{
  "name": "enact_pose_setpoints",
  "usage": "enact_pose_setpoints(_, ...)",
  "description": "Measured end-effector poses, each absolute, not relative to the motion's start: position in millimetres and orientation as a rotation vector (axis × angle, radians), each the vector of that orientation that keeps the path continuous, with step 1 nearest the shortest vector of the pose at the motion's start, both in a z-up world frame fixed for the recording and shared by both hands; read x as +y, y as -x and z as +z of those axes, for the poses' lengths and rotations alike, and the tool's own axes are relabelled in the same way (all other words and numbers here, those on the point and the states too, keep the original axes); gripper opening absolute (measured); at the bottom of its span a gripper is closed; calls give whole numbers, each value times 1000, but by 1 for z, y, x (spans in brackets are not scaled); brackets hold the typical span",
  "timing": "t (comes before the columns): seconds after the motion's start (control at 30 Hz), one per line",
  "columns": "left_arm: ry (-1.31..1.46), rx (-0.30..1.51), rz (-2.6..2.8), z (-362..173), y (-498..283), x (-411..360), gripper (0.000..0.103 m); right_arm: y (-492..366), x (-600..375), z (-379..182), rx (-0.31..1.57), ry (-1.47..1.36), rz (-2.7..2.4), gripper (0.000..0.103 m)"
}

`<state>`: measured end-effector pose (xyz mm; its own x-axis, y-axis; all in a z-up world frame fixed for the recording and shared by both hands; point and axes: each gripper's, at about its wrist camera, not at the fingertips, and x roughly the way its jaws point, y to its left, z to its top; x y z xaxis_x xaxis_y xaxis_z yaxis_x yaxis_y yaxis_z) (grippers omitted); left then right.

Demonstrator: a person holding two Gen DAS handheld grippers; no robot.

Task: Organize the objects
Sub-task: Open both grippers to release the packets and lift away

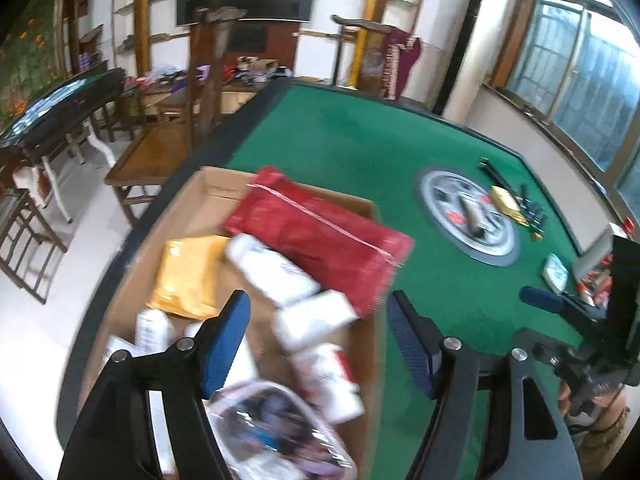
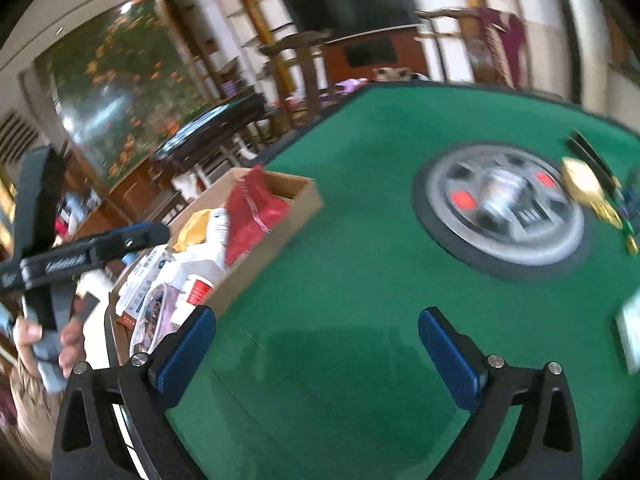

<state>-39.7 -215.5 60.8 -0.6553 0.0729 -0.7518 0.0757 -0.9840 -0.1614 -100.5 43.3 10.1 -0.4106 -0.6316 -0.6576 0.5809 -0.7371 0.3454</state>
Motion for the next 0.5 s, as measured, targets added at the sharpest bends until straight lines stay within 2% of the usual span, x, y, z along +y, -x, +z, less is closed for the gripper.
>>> enact_pose_setpoints(0.5,-1559,275,-2936,21,50,-88,71,97,158,-1,-342,-993,-2371,103)
